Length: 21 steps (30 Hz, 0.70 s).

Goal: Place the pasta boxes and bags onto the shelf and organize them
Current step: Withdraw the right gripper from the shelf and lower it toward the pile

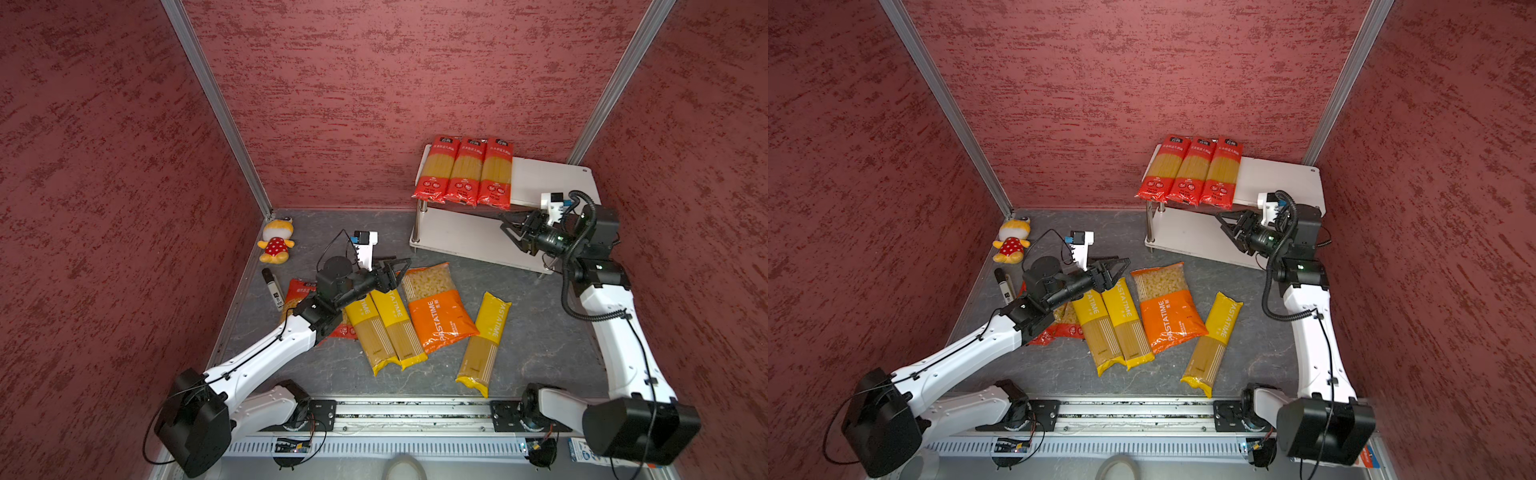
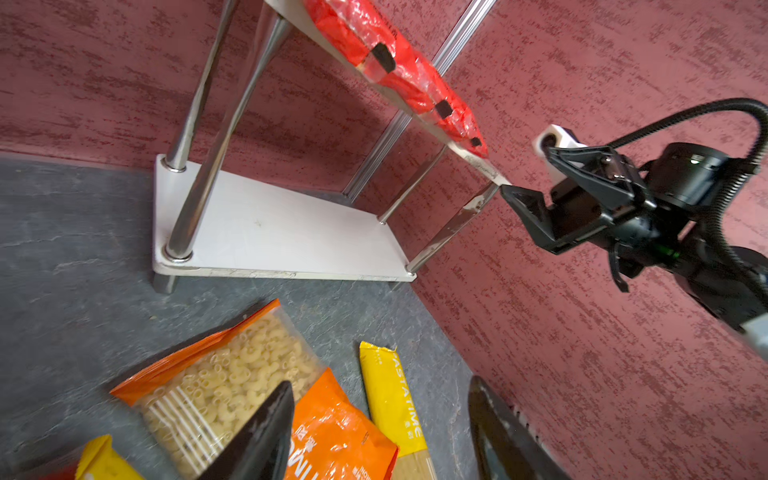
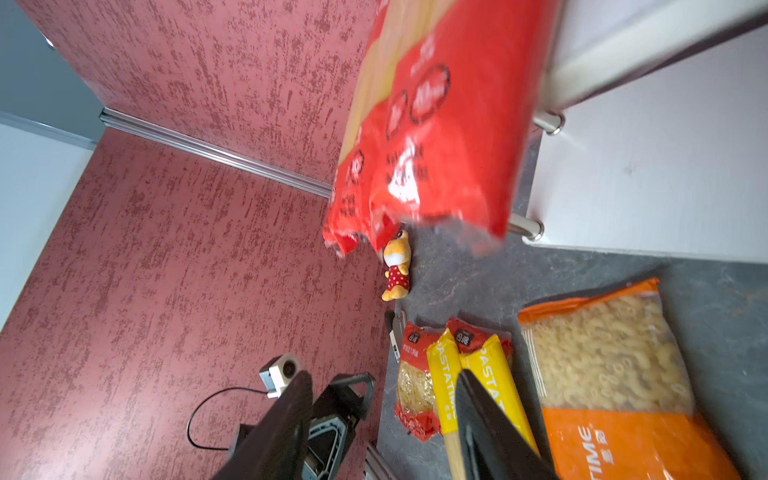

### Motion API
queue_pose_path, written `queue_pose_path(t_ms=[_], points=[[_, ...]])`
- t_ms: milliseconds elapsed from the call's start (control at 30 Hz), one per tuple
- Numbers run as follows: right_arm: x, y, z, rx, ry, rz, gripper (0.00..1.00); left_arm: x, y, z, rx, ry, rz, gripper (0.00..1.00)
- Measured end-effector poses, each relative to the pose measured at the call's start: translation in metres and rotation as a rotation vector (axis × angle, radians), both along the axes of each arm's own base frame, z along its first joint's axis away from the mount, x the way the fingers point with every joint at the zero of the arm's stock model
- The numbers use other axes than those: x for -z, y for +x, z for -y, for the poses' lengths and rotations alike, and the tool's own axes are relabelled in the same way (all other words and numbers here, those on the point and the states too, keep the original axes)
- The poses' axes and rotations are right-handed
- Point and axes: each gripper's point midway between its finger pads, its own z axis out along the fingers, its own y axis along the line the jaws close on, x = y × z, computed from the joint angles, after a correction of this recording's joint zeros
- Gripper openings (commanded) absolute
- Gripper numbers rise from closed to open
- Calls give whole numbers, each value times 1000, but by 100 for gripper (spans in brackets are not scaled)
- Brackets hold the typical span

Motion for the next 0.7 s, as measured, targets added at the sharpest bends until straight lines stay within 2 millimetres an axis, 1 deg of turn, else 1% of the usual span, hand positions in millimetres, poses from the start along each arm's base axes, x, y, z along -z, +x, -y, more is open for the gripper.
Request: queue_pose_path(t_ms=[67, 167, 233, 300, 367, 400, 433, 500, 567, 633, 700], points=[[19, -14, -5, 8, -19, -20, 55, 8, -1, -3, -27, 38, -16, 66], [69, -31, -25, -9, -61, -86, 52, 29, -9, 1, -48, 120, -57, 66], [114, -42, -46, -39, -105, -155, 49, 49, -18, 8, -48, 178, -97, 66], [162, -58, -72, -80, -173, -213, 47, 75, -24, 13, -52, 247, -153, 66], [198, -74, -92, -112, -248, -237, 47, 100, -27, 12, -72, 298, -213, 66], [213, -82, -103, -133, -287, -233, 47, 115, -28, 9, -88, 323, -248, 66], [223, -85, -111, -147, -317, -227, 47, 125, -29, 5, -102, 339, -273, 66], [238, -84, -126, -163, -374, -208, 48, 147, -33, -6, -136, 374, -325, 66], [251, -80, -141, -186, -415, -192, 49, 159, -35, -14, -162, 399, -353, 66], [265, -79, -157, -222, -452, -193, 50, 165, -36, -20, -184, 415, -368, 66], [276, -76, -173, -260, -473, -192, 51, 164, -35, -26, -203, 410, -372, 66]])
